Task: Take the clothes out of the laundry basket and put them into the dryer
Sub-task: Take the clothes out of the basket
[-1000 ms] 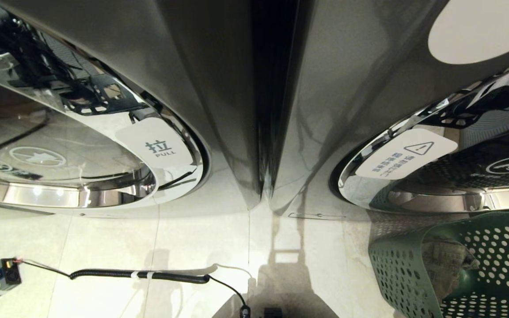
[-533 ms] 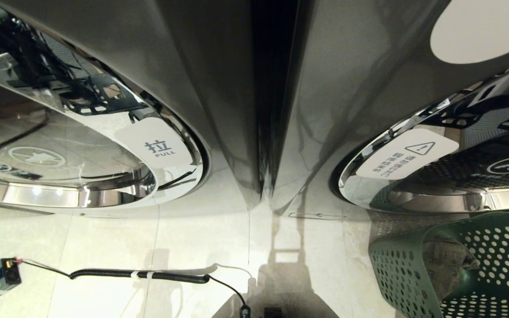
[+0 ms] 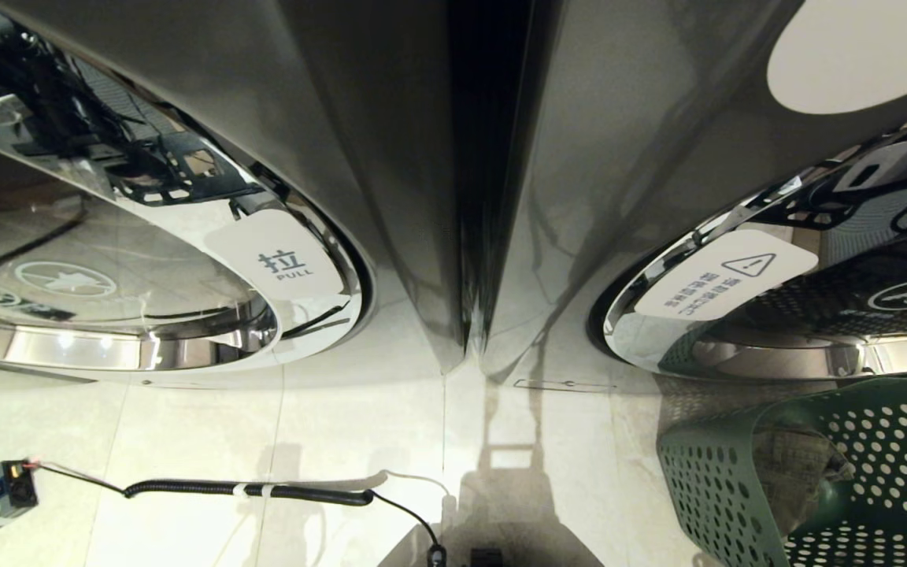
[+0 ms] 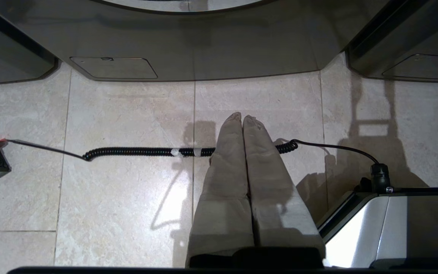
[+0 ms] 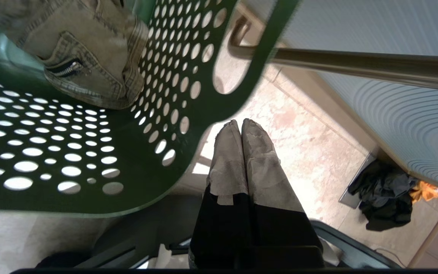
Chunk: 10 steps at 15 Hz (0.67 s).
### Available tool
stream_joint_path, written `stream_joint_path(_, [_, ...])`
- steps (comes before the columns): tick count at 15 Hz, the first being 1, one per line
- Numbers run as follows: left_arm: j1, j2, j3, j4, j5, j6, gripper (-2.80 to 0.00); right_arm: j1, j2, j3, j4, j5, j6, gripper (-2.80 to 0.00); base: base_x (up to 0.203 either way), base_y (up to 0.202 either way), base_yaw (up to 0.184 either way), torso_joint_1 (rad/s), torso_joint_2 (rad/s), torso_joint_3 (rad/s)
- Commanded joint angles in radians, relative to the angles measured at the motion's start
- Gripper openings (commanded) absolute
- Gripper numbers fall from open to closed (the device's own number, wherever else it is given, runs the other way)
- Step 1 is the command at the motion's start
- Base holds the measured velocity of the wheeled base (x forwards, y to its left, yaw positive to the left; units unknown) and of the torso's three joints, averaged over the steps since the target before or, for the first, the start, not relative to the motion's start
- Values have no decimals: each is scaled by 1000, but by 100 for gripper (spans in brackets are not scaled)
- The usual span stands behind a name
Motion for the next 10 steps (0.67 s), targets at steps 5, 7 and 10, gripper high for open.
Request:
stream_joint_path(5, [0, -2, 0, 0, 0, 0, -280, -15, 477, 37, -387, 95, -35, -280, 0, 0, 0, 0, 0, 0])
stream_joint_path(7, [0, -2, 0, 0, 0, 0, -280, -14, 661, -1, -543, 135, -57, -280, 0, 0, 0, 0, 0, 0])
stream_joint_path(10, [1, -2, -1, 0, 0, 0, -280, -16, 863, -66, -755, 231, -110, -280, 0, 0, 0, 0, 0, 0])
